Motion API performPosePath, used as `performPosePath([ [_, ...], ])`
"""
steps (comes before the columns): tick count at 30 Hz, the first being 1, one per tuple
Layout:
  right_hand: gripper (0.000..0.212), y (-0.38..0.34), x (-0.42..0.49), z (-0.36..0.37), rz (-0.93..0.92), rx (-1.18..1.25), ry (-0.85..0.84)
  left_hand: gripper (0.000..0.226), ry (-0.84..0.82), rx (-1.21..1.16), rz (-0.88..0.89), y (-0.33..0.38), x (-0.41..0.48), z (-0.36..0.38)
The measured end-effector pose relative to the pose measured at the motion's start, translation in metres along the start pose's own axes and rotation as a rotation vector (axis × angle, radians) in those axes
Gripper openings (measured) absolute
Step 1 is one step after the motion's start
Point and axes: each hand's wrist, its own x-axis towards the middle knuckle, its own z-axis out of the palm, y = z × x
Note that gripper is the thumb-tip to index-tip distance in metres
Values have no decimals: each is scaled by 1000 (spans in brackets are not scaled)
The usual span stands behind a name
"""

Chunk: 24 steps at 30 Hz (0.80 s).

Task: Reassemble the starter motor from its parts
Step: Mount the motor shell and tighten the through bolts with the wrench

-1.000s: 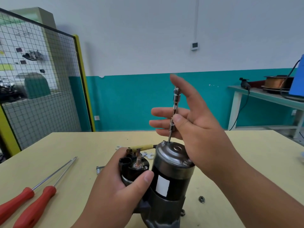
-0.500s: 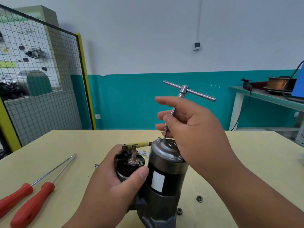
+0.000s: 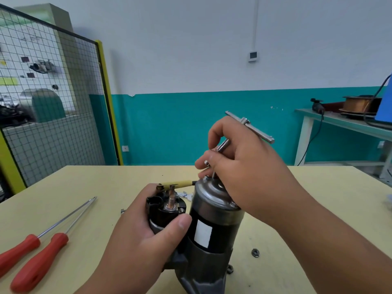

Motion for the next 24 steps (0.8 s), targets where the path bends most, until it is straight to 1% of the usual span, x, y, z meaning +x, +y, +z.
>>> performPosePath([
  [2, 31, -1, -1, 0, 5, 25, 9, 47, -5, 6, 3, 0, 0, 0],
  [5, 38, -1, -4, 4, 43, 170, 102, 47, 2, -3, 1, -1, 1, -1],
  [7, 41, -1, -3, 6, 54, 172, 126, 46, 3, -5, 5, -1, 2, -2],
  [11, 46, -1, -2, 4, 81, 152, 56, 43, -4, -1, 11, 0, 1, -2],
  [14, 50, -3, -5, 1, 57, 164, 14, 40, -8, 1, 4, 1, 0, -1],
  [17, 53, -4, -5, -3, -3, 52, -31, 43, -14, -13, -2, 3, 0, -1],
  [21, 42, -3, -2, -9, -36, -52, -131, 48, -5, 14, 21, 4, -1, 0],
  [24, 36, -3, -1, -11, -28, -64, -140, 48, 5, 37, 11, 5, -2, 2],
])
